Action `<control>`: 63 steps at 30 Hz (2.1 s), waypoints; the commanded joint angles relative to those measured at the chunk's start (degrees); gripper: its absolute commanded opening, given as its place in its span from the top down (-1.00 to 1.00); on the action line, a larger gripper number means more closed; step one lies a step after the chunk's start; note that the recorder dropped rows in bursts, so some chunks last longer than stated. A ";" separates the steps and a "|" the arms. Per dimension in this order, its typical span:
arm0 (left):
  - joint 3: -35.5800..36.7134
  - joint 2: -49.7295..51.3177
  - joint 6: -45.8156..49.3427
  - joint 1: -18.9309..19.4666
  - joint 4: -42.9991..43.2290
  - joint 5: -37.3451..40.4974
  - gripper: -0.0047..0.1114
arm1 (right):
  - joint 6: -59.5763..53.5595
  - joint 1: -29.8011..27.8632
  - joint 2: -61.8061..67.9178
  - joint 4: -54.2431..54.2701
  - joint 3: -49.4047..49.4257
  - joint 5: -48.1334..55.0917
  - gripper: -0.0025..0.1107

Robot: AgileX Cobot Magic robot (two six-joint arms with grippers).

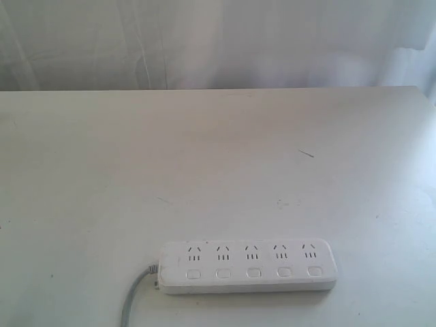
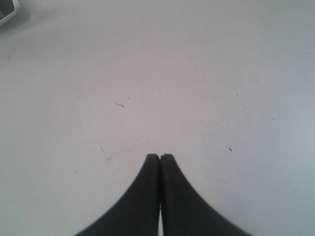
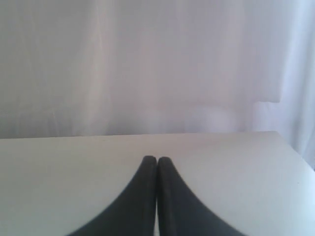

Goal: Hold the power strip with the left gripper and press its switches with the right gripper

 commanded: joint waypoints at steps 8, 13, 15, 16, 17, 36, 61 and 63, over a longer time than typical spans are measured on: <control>0.18 -0.29 0.17 0.05 -0.11 0.14 0.92 | -11.08 -0.49 -0.31 -0.31 0.28 2.72 0.96; 0.18 -0.29 0.17 0.05 -0.11 0.14 0.92 | -11.48 -0.49 -0.31 -0.31 0.28 1.93 0.96; 0.18 -0.29 0.17 0.05 -0.11 0.14 0.92 | -15.06 -0.49 -0.31 3.55 0.28 1.93 0.96; 0.18 -0.29 0.17 0.05 -0.11 0.14 0.92 | -18.90 -0.49 -0.31 7.10 0.28 1.93 0.96; 0.18 -0.29 0.17 0.05 -0.11 0.14 0.92 | -24.34 -0.49 -0.31 11.97 0.28 1.93 0.96; 0.18 -0.29 0.17 0.05 -0.11 0.14 0.92 | -105.00 -0.49 -0.31 93.81 0.28 21.85 0.96; 0.18 -0.29 0.17 0.05 -0.11 0.14 0.92 | -99.48 -0.49 -0.31 93.81 0.28 21.97 0.96; 0.18 -0.29 0.17 0.05 -0.11 0.14 0.92 | -99.48 -0.49 -0.31 93.81 0.28 21.97 0.96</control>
